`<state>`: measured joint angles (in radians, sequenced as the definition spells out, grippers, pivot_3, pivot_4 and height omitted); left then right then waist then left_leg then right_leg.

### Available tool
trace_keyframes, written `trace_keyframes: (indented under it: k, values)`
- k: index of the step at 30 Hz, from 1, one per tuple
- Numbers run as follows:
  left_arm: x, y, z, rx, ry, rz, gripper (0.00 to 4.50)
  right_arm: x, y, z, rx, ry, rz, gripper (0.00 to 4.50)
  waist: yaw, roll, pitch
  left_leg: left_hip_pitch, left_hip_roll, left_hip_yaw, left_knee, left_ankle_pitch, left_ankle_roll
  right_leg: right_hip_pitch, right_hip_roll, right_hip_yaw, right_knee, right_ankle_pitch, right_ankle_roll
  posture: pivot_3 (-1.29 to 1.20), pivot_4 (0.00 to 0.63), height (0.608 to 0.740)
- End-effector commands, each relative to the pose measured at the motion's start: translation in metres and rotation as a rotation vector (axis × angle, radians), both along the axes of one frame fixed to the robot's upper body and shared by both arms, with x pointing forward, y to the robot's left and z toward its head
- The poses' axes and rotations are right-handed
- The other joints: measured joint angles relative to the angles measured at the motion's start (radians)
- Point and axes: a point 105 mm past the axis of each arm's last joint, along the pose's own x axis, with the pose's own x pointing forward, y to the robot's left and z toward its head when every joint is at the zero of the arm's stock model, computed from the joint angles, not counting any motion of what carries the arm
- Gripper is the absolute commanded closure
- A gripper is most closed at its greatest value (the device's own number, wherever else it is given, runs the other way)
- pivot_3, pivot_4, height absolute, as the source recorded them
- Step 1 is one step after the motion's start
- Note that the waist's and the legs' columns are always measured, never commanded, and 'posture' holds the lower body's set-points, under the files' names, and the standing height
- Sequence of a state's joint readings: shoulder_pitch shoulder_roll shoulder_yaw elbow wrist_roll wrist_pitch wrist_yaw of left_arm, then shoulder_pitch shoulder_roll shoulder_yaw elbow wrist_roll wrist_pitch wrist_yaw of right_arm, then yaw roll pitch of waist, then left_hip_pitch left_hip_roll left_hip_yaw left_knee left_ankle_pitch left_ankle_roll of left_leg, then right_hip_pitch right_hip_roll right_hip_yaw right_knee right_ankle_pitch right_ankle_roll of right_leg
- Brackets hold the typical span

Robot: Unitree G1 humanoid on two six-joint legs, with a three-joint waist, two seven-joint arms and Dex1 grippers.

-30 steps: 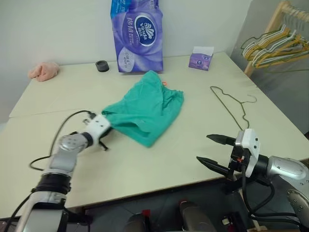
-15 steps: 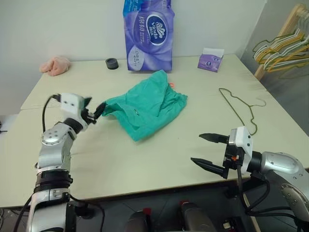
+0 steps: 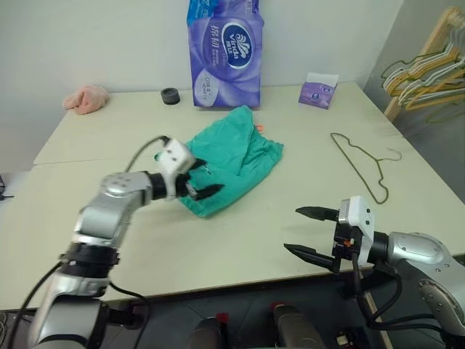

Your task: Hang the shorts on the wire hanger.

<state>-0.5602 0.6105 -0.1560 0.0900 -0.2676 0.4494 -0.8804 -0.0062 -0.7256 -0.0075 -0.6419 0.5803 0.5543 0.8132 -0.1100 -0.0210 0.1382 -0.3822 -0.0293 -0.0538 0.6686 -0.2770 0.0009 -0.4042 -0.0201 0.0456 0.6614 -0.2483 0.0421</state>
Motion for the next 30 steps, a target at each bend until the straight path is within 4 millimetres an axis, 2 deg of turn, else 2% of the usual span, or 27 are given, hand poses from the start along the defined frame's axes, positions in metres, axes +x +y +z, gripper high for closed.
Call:
trace_keyframes:
  k: [1, 4, 7, 11, 12, 15, 21, 25, 27, 30]
  values:
    - [0.006, -0.025, -0.025, 0.082, 0.022, -0.049, 0.04, -0.003, 0.007, 0.01, 0.014, -0.044, 0.036, 0.0, -0.002, 0.0, 0.0, 0.0, 0.0, 0.0, 0.0, 0.0, 0.0, 0.0, 0.0, 0.0, 0.0, 0.0, 0.0, -0.23, 0.128, 0.74]
    - [0.009, -0.031, -0.045, 0.152, 0.046, -0.062, 0.04, -0.003, 0.009, 0.012, 0.016, -0.049, 0.038, 0.0, -0.01, 0.0, 0.0, 0.0, 0.001, 0.0, -0.001, 0.0, 0.0, -0.001, 0.0, 0.0, 0.0, 0.0, 0.0, -0.24, 0.13, 0.74]
    - [0.015, -0.024, -0.062, 0.273, 0.019, -0.056, 0.04, -0.004, 0.009, 0.013, 0.016, -0.052, 0.037, 0.0, -0.02, -0.001, 0.0, 0.0, 0.001, 0.0, -0.002, 0.0, 0.0, -0.001, 0.001, 0.0, 0.001, 0.0, 0.0, -0.25, 0.132, 0.74]
    - [0.026, -0.018, -0.063, 0.295, -0.018, -0.012, 0.04, -0.005, 0.009, 0.014, 0.015, -0.054, 0.034, 0.0, -0.026, 0.0, 0.0, 0.001, 0.001, -0.001, -0.002, 0.0, 0.0, 0.0, 0.0, 0.0, 0.0, 0.0, 0.0, -0.25, 0.135, 0.74]
    - [0.028, -0.016, -0.062, 0.29, -0.023, 0.001, 0.41, -0.005, 0.009, 0.014, 0.015, -0.054, 0.032, 0.0, -0.027, 0.0, 0.0, 0.001, 0.001, -0.001, -0.002, 0.0, 0.0, 0.0, 0.0, 0.0, 0.0, 0.0, 0.0, -0.25, 0.135, 0.74]
    - [0.029, -0.01, -0.061, 0.302, -0.037, 0.007, 1.12, -0.005, 0.009, 0.014, 0.017, -0.054, 0.03, 0.0, -0.028, 0.0, 0.0, 0.001, 0.001, -0.001, -0.002, 0.0, 0.0, 0.0, 0.0, 0.0, 0.0, 0.0, 0.0, -0.24, 0.135, 0.74]
    - [0.022, 0.008, -0.065, 0.325, -0.013, 0.015, 3.05, -0.001, 0.01, 0.017, 0.018, -0.066, 0.035, 0.0, -0.033, 0.0, 0.0, 0.001, 0.002, -0.001, -0.003, 0.0, 0.0, 0.0, 0.001, 0.0, 0.001, 0.0, 0.0, -0.23, 0.135, 0.74]
    - [0.015, 0.025, -0.062, 0.267, 0.047, 0.054, 4.33, 0.004, 0.01, 0.019, 0.016, -0.079, 0.036, 0.0, -0.035, 0.0, 0.0, 0.002, 0.002, -0.001, -0.003, 0.0, 0.0, -0.001, 0.001, -0.001, 0.001, 0.0, 0.0, -0.22, 0.133, 0.74]
    - [0.011, 0.024, -0.061, 0.24, 0.071, 0.043, 4.46, 0.005, 0.01, 0.019, 0.017, -0.082, 0.038, 0.0, -0.032, 0.0, 0.0, 0.002, 0.002, -0.001, -0.003, 0.0, 0.0, -0.001, 0.001, -0.001, 0.001, 0.0, 0.0, -0.22, 0.132, 0.74]
    - [-0.005, -0.001, -0.056, 0.123, 0.143, -0.046, 4.46, 0.006, 0.012, 0.021, 0.02, -0.088, 0.049, 0.0, -0.029, 0.0, 0.0, 0.001, 0.002, -0.001, -0.003, 0.0, 0.0, -0.001, 0.0, -0.001, 0.001, 0.0, 0.0, -0.21, 0.13, 0.74]
